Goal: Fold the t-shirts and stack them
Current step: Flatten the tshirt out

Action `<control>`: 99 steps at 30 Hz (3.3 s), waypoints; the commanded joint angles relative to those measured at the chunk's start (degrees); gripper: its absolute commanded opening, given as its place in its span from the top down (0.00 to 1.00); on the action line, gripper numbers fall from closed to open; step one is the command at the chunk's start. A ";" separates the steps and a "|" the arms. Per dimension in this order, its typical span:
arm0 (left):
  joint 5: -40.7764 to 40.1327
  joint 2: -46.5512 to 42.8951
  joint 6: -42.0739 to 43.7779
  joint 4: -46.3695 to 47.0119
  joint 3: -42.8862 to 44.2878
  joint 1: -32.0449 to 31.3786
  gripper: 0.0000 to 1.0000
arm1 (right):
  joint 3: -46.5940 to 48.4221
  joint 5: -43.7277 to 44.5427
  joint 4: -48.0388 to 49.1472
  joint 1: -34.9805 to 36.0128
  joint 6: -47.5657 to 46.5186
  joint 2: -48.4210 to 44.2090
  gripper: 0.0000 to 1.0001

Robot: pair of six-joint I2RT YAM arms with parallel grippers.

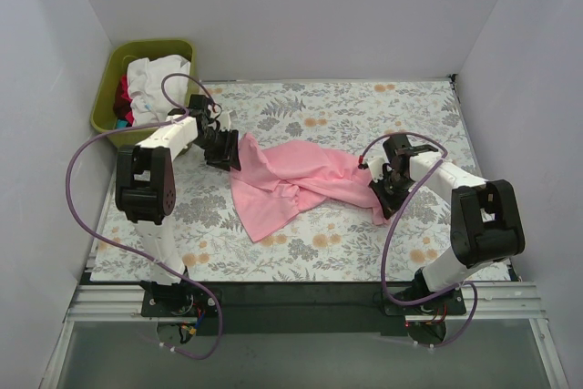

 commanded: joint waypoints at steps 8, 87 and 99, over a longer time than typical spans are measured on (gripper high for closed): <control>0.49 2.01 0.59 2.49 2.49 0.33 0.58 | 2.78 -1.11 -1.61 -0.22 -0.68 0.09 0.99; 1.38 -36.21 2.93 22.30 -6.41 8.76 1.00 | 30.06 -2.24 26.44 -12.28 -28.96 -6.05 0.99; 4.00 -35.25 16.05 -9.34 -20.54 8.85 1.00 | 5.23 1.36 9.58 -9.10 -42.95 -9.23 0.99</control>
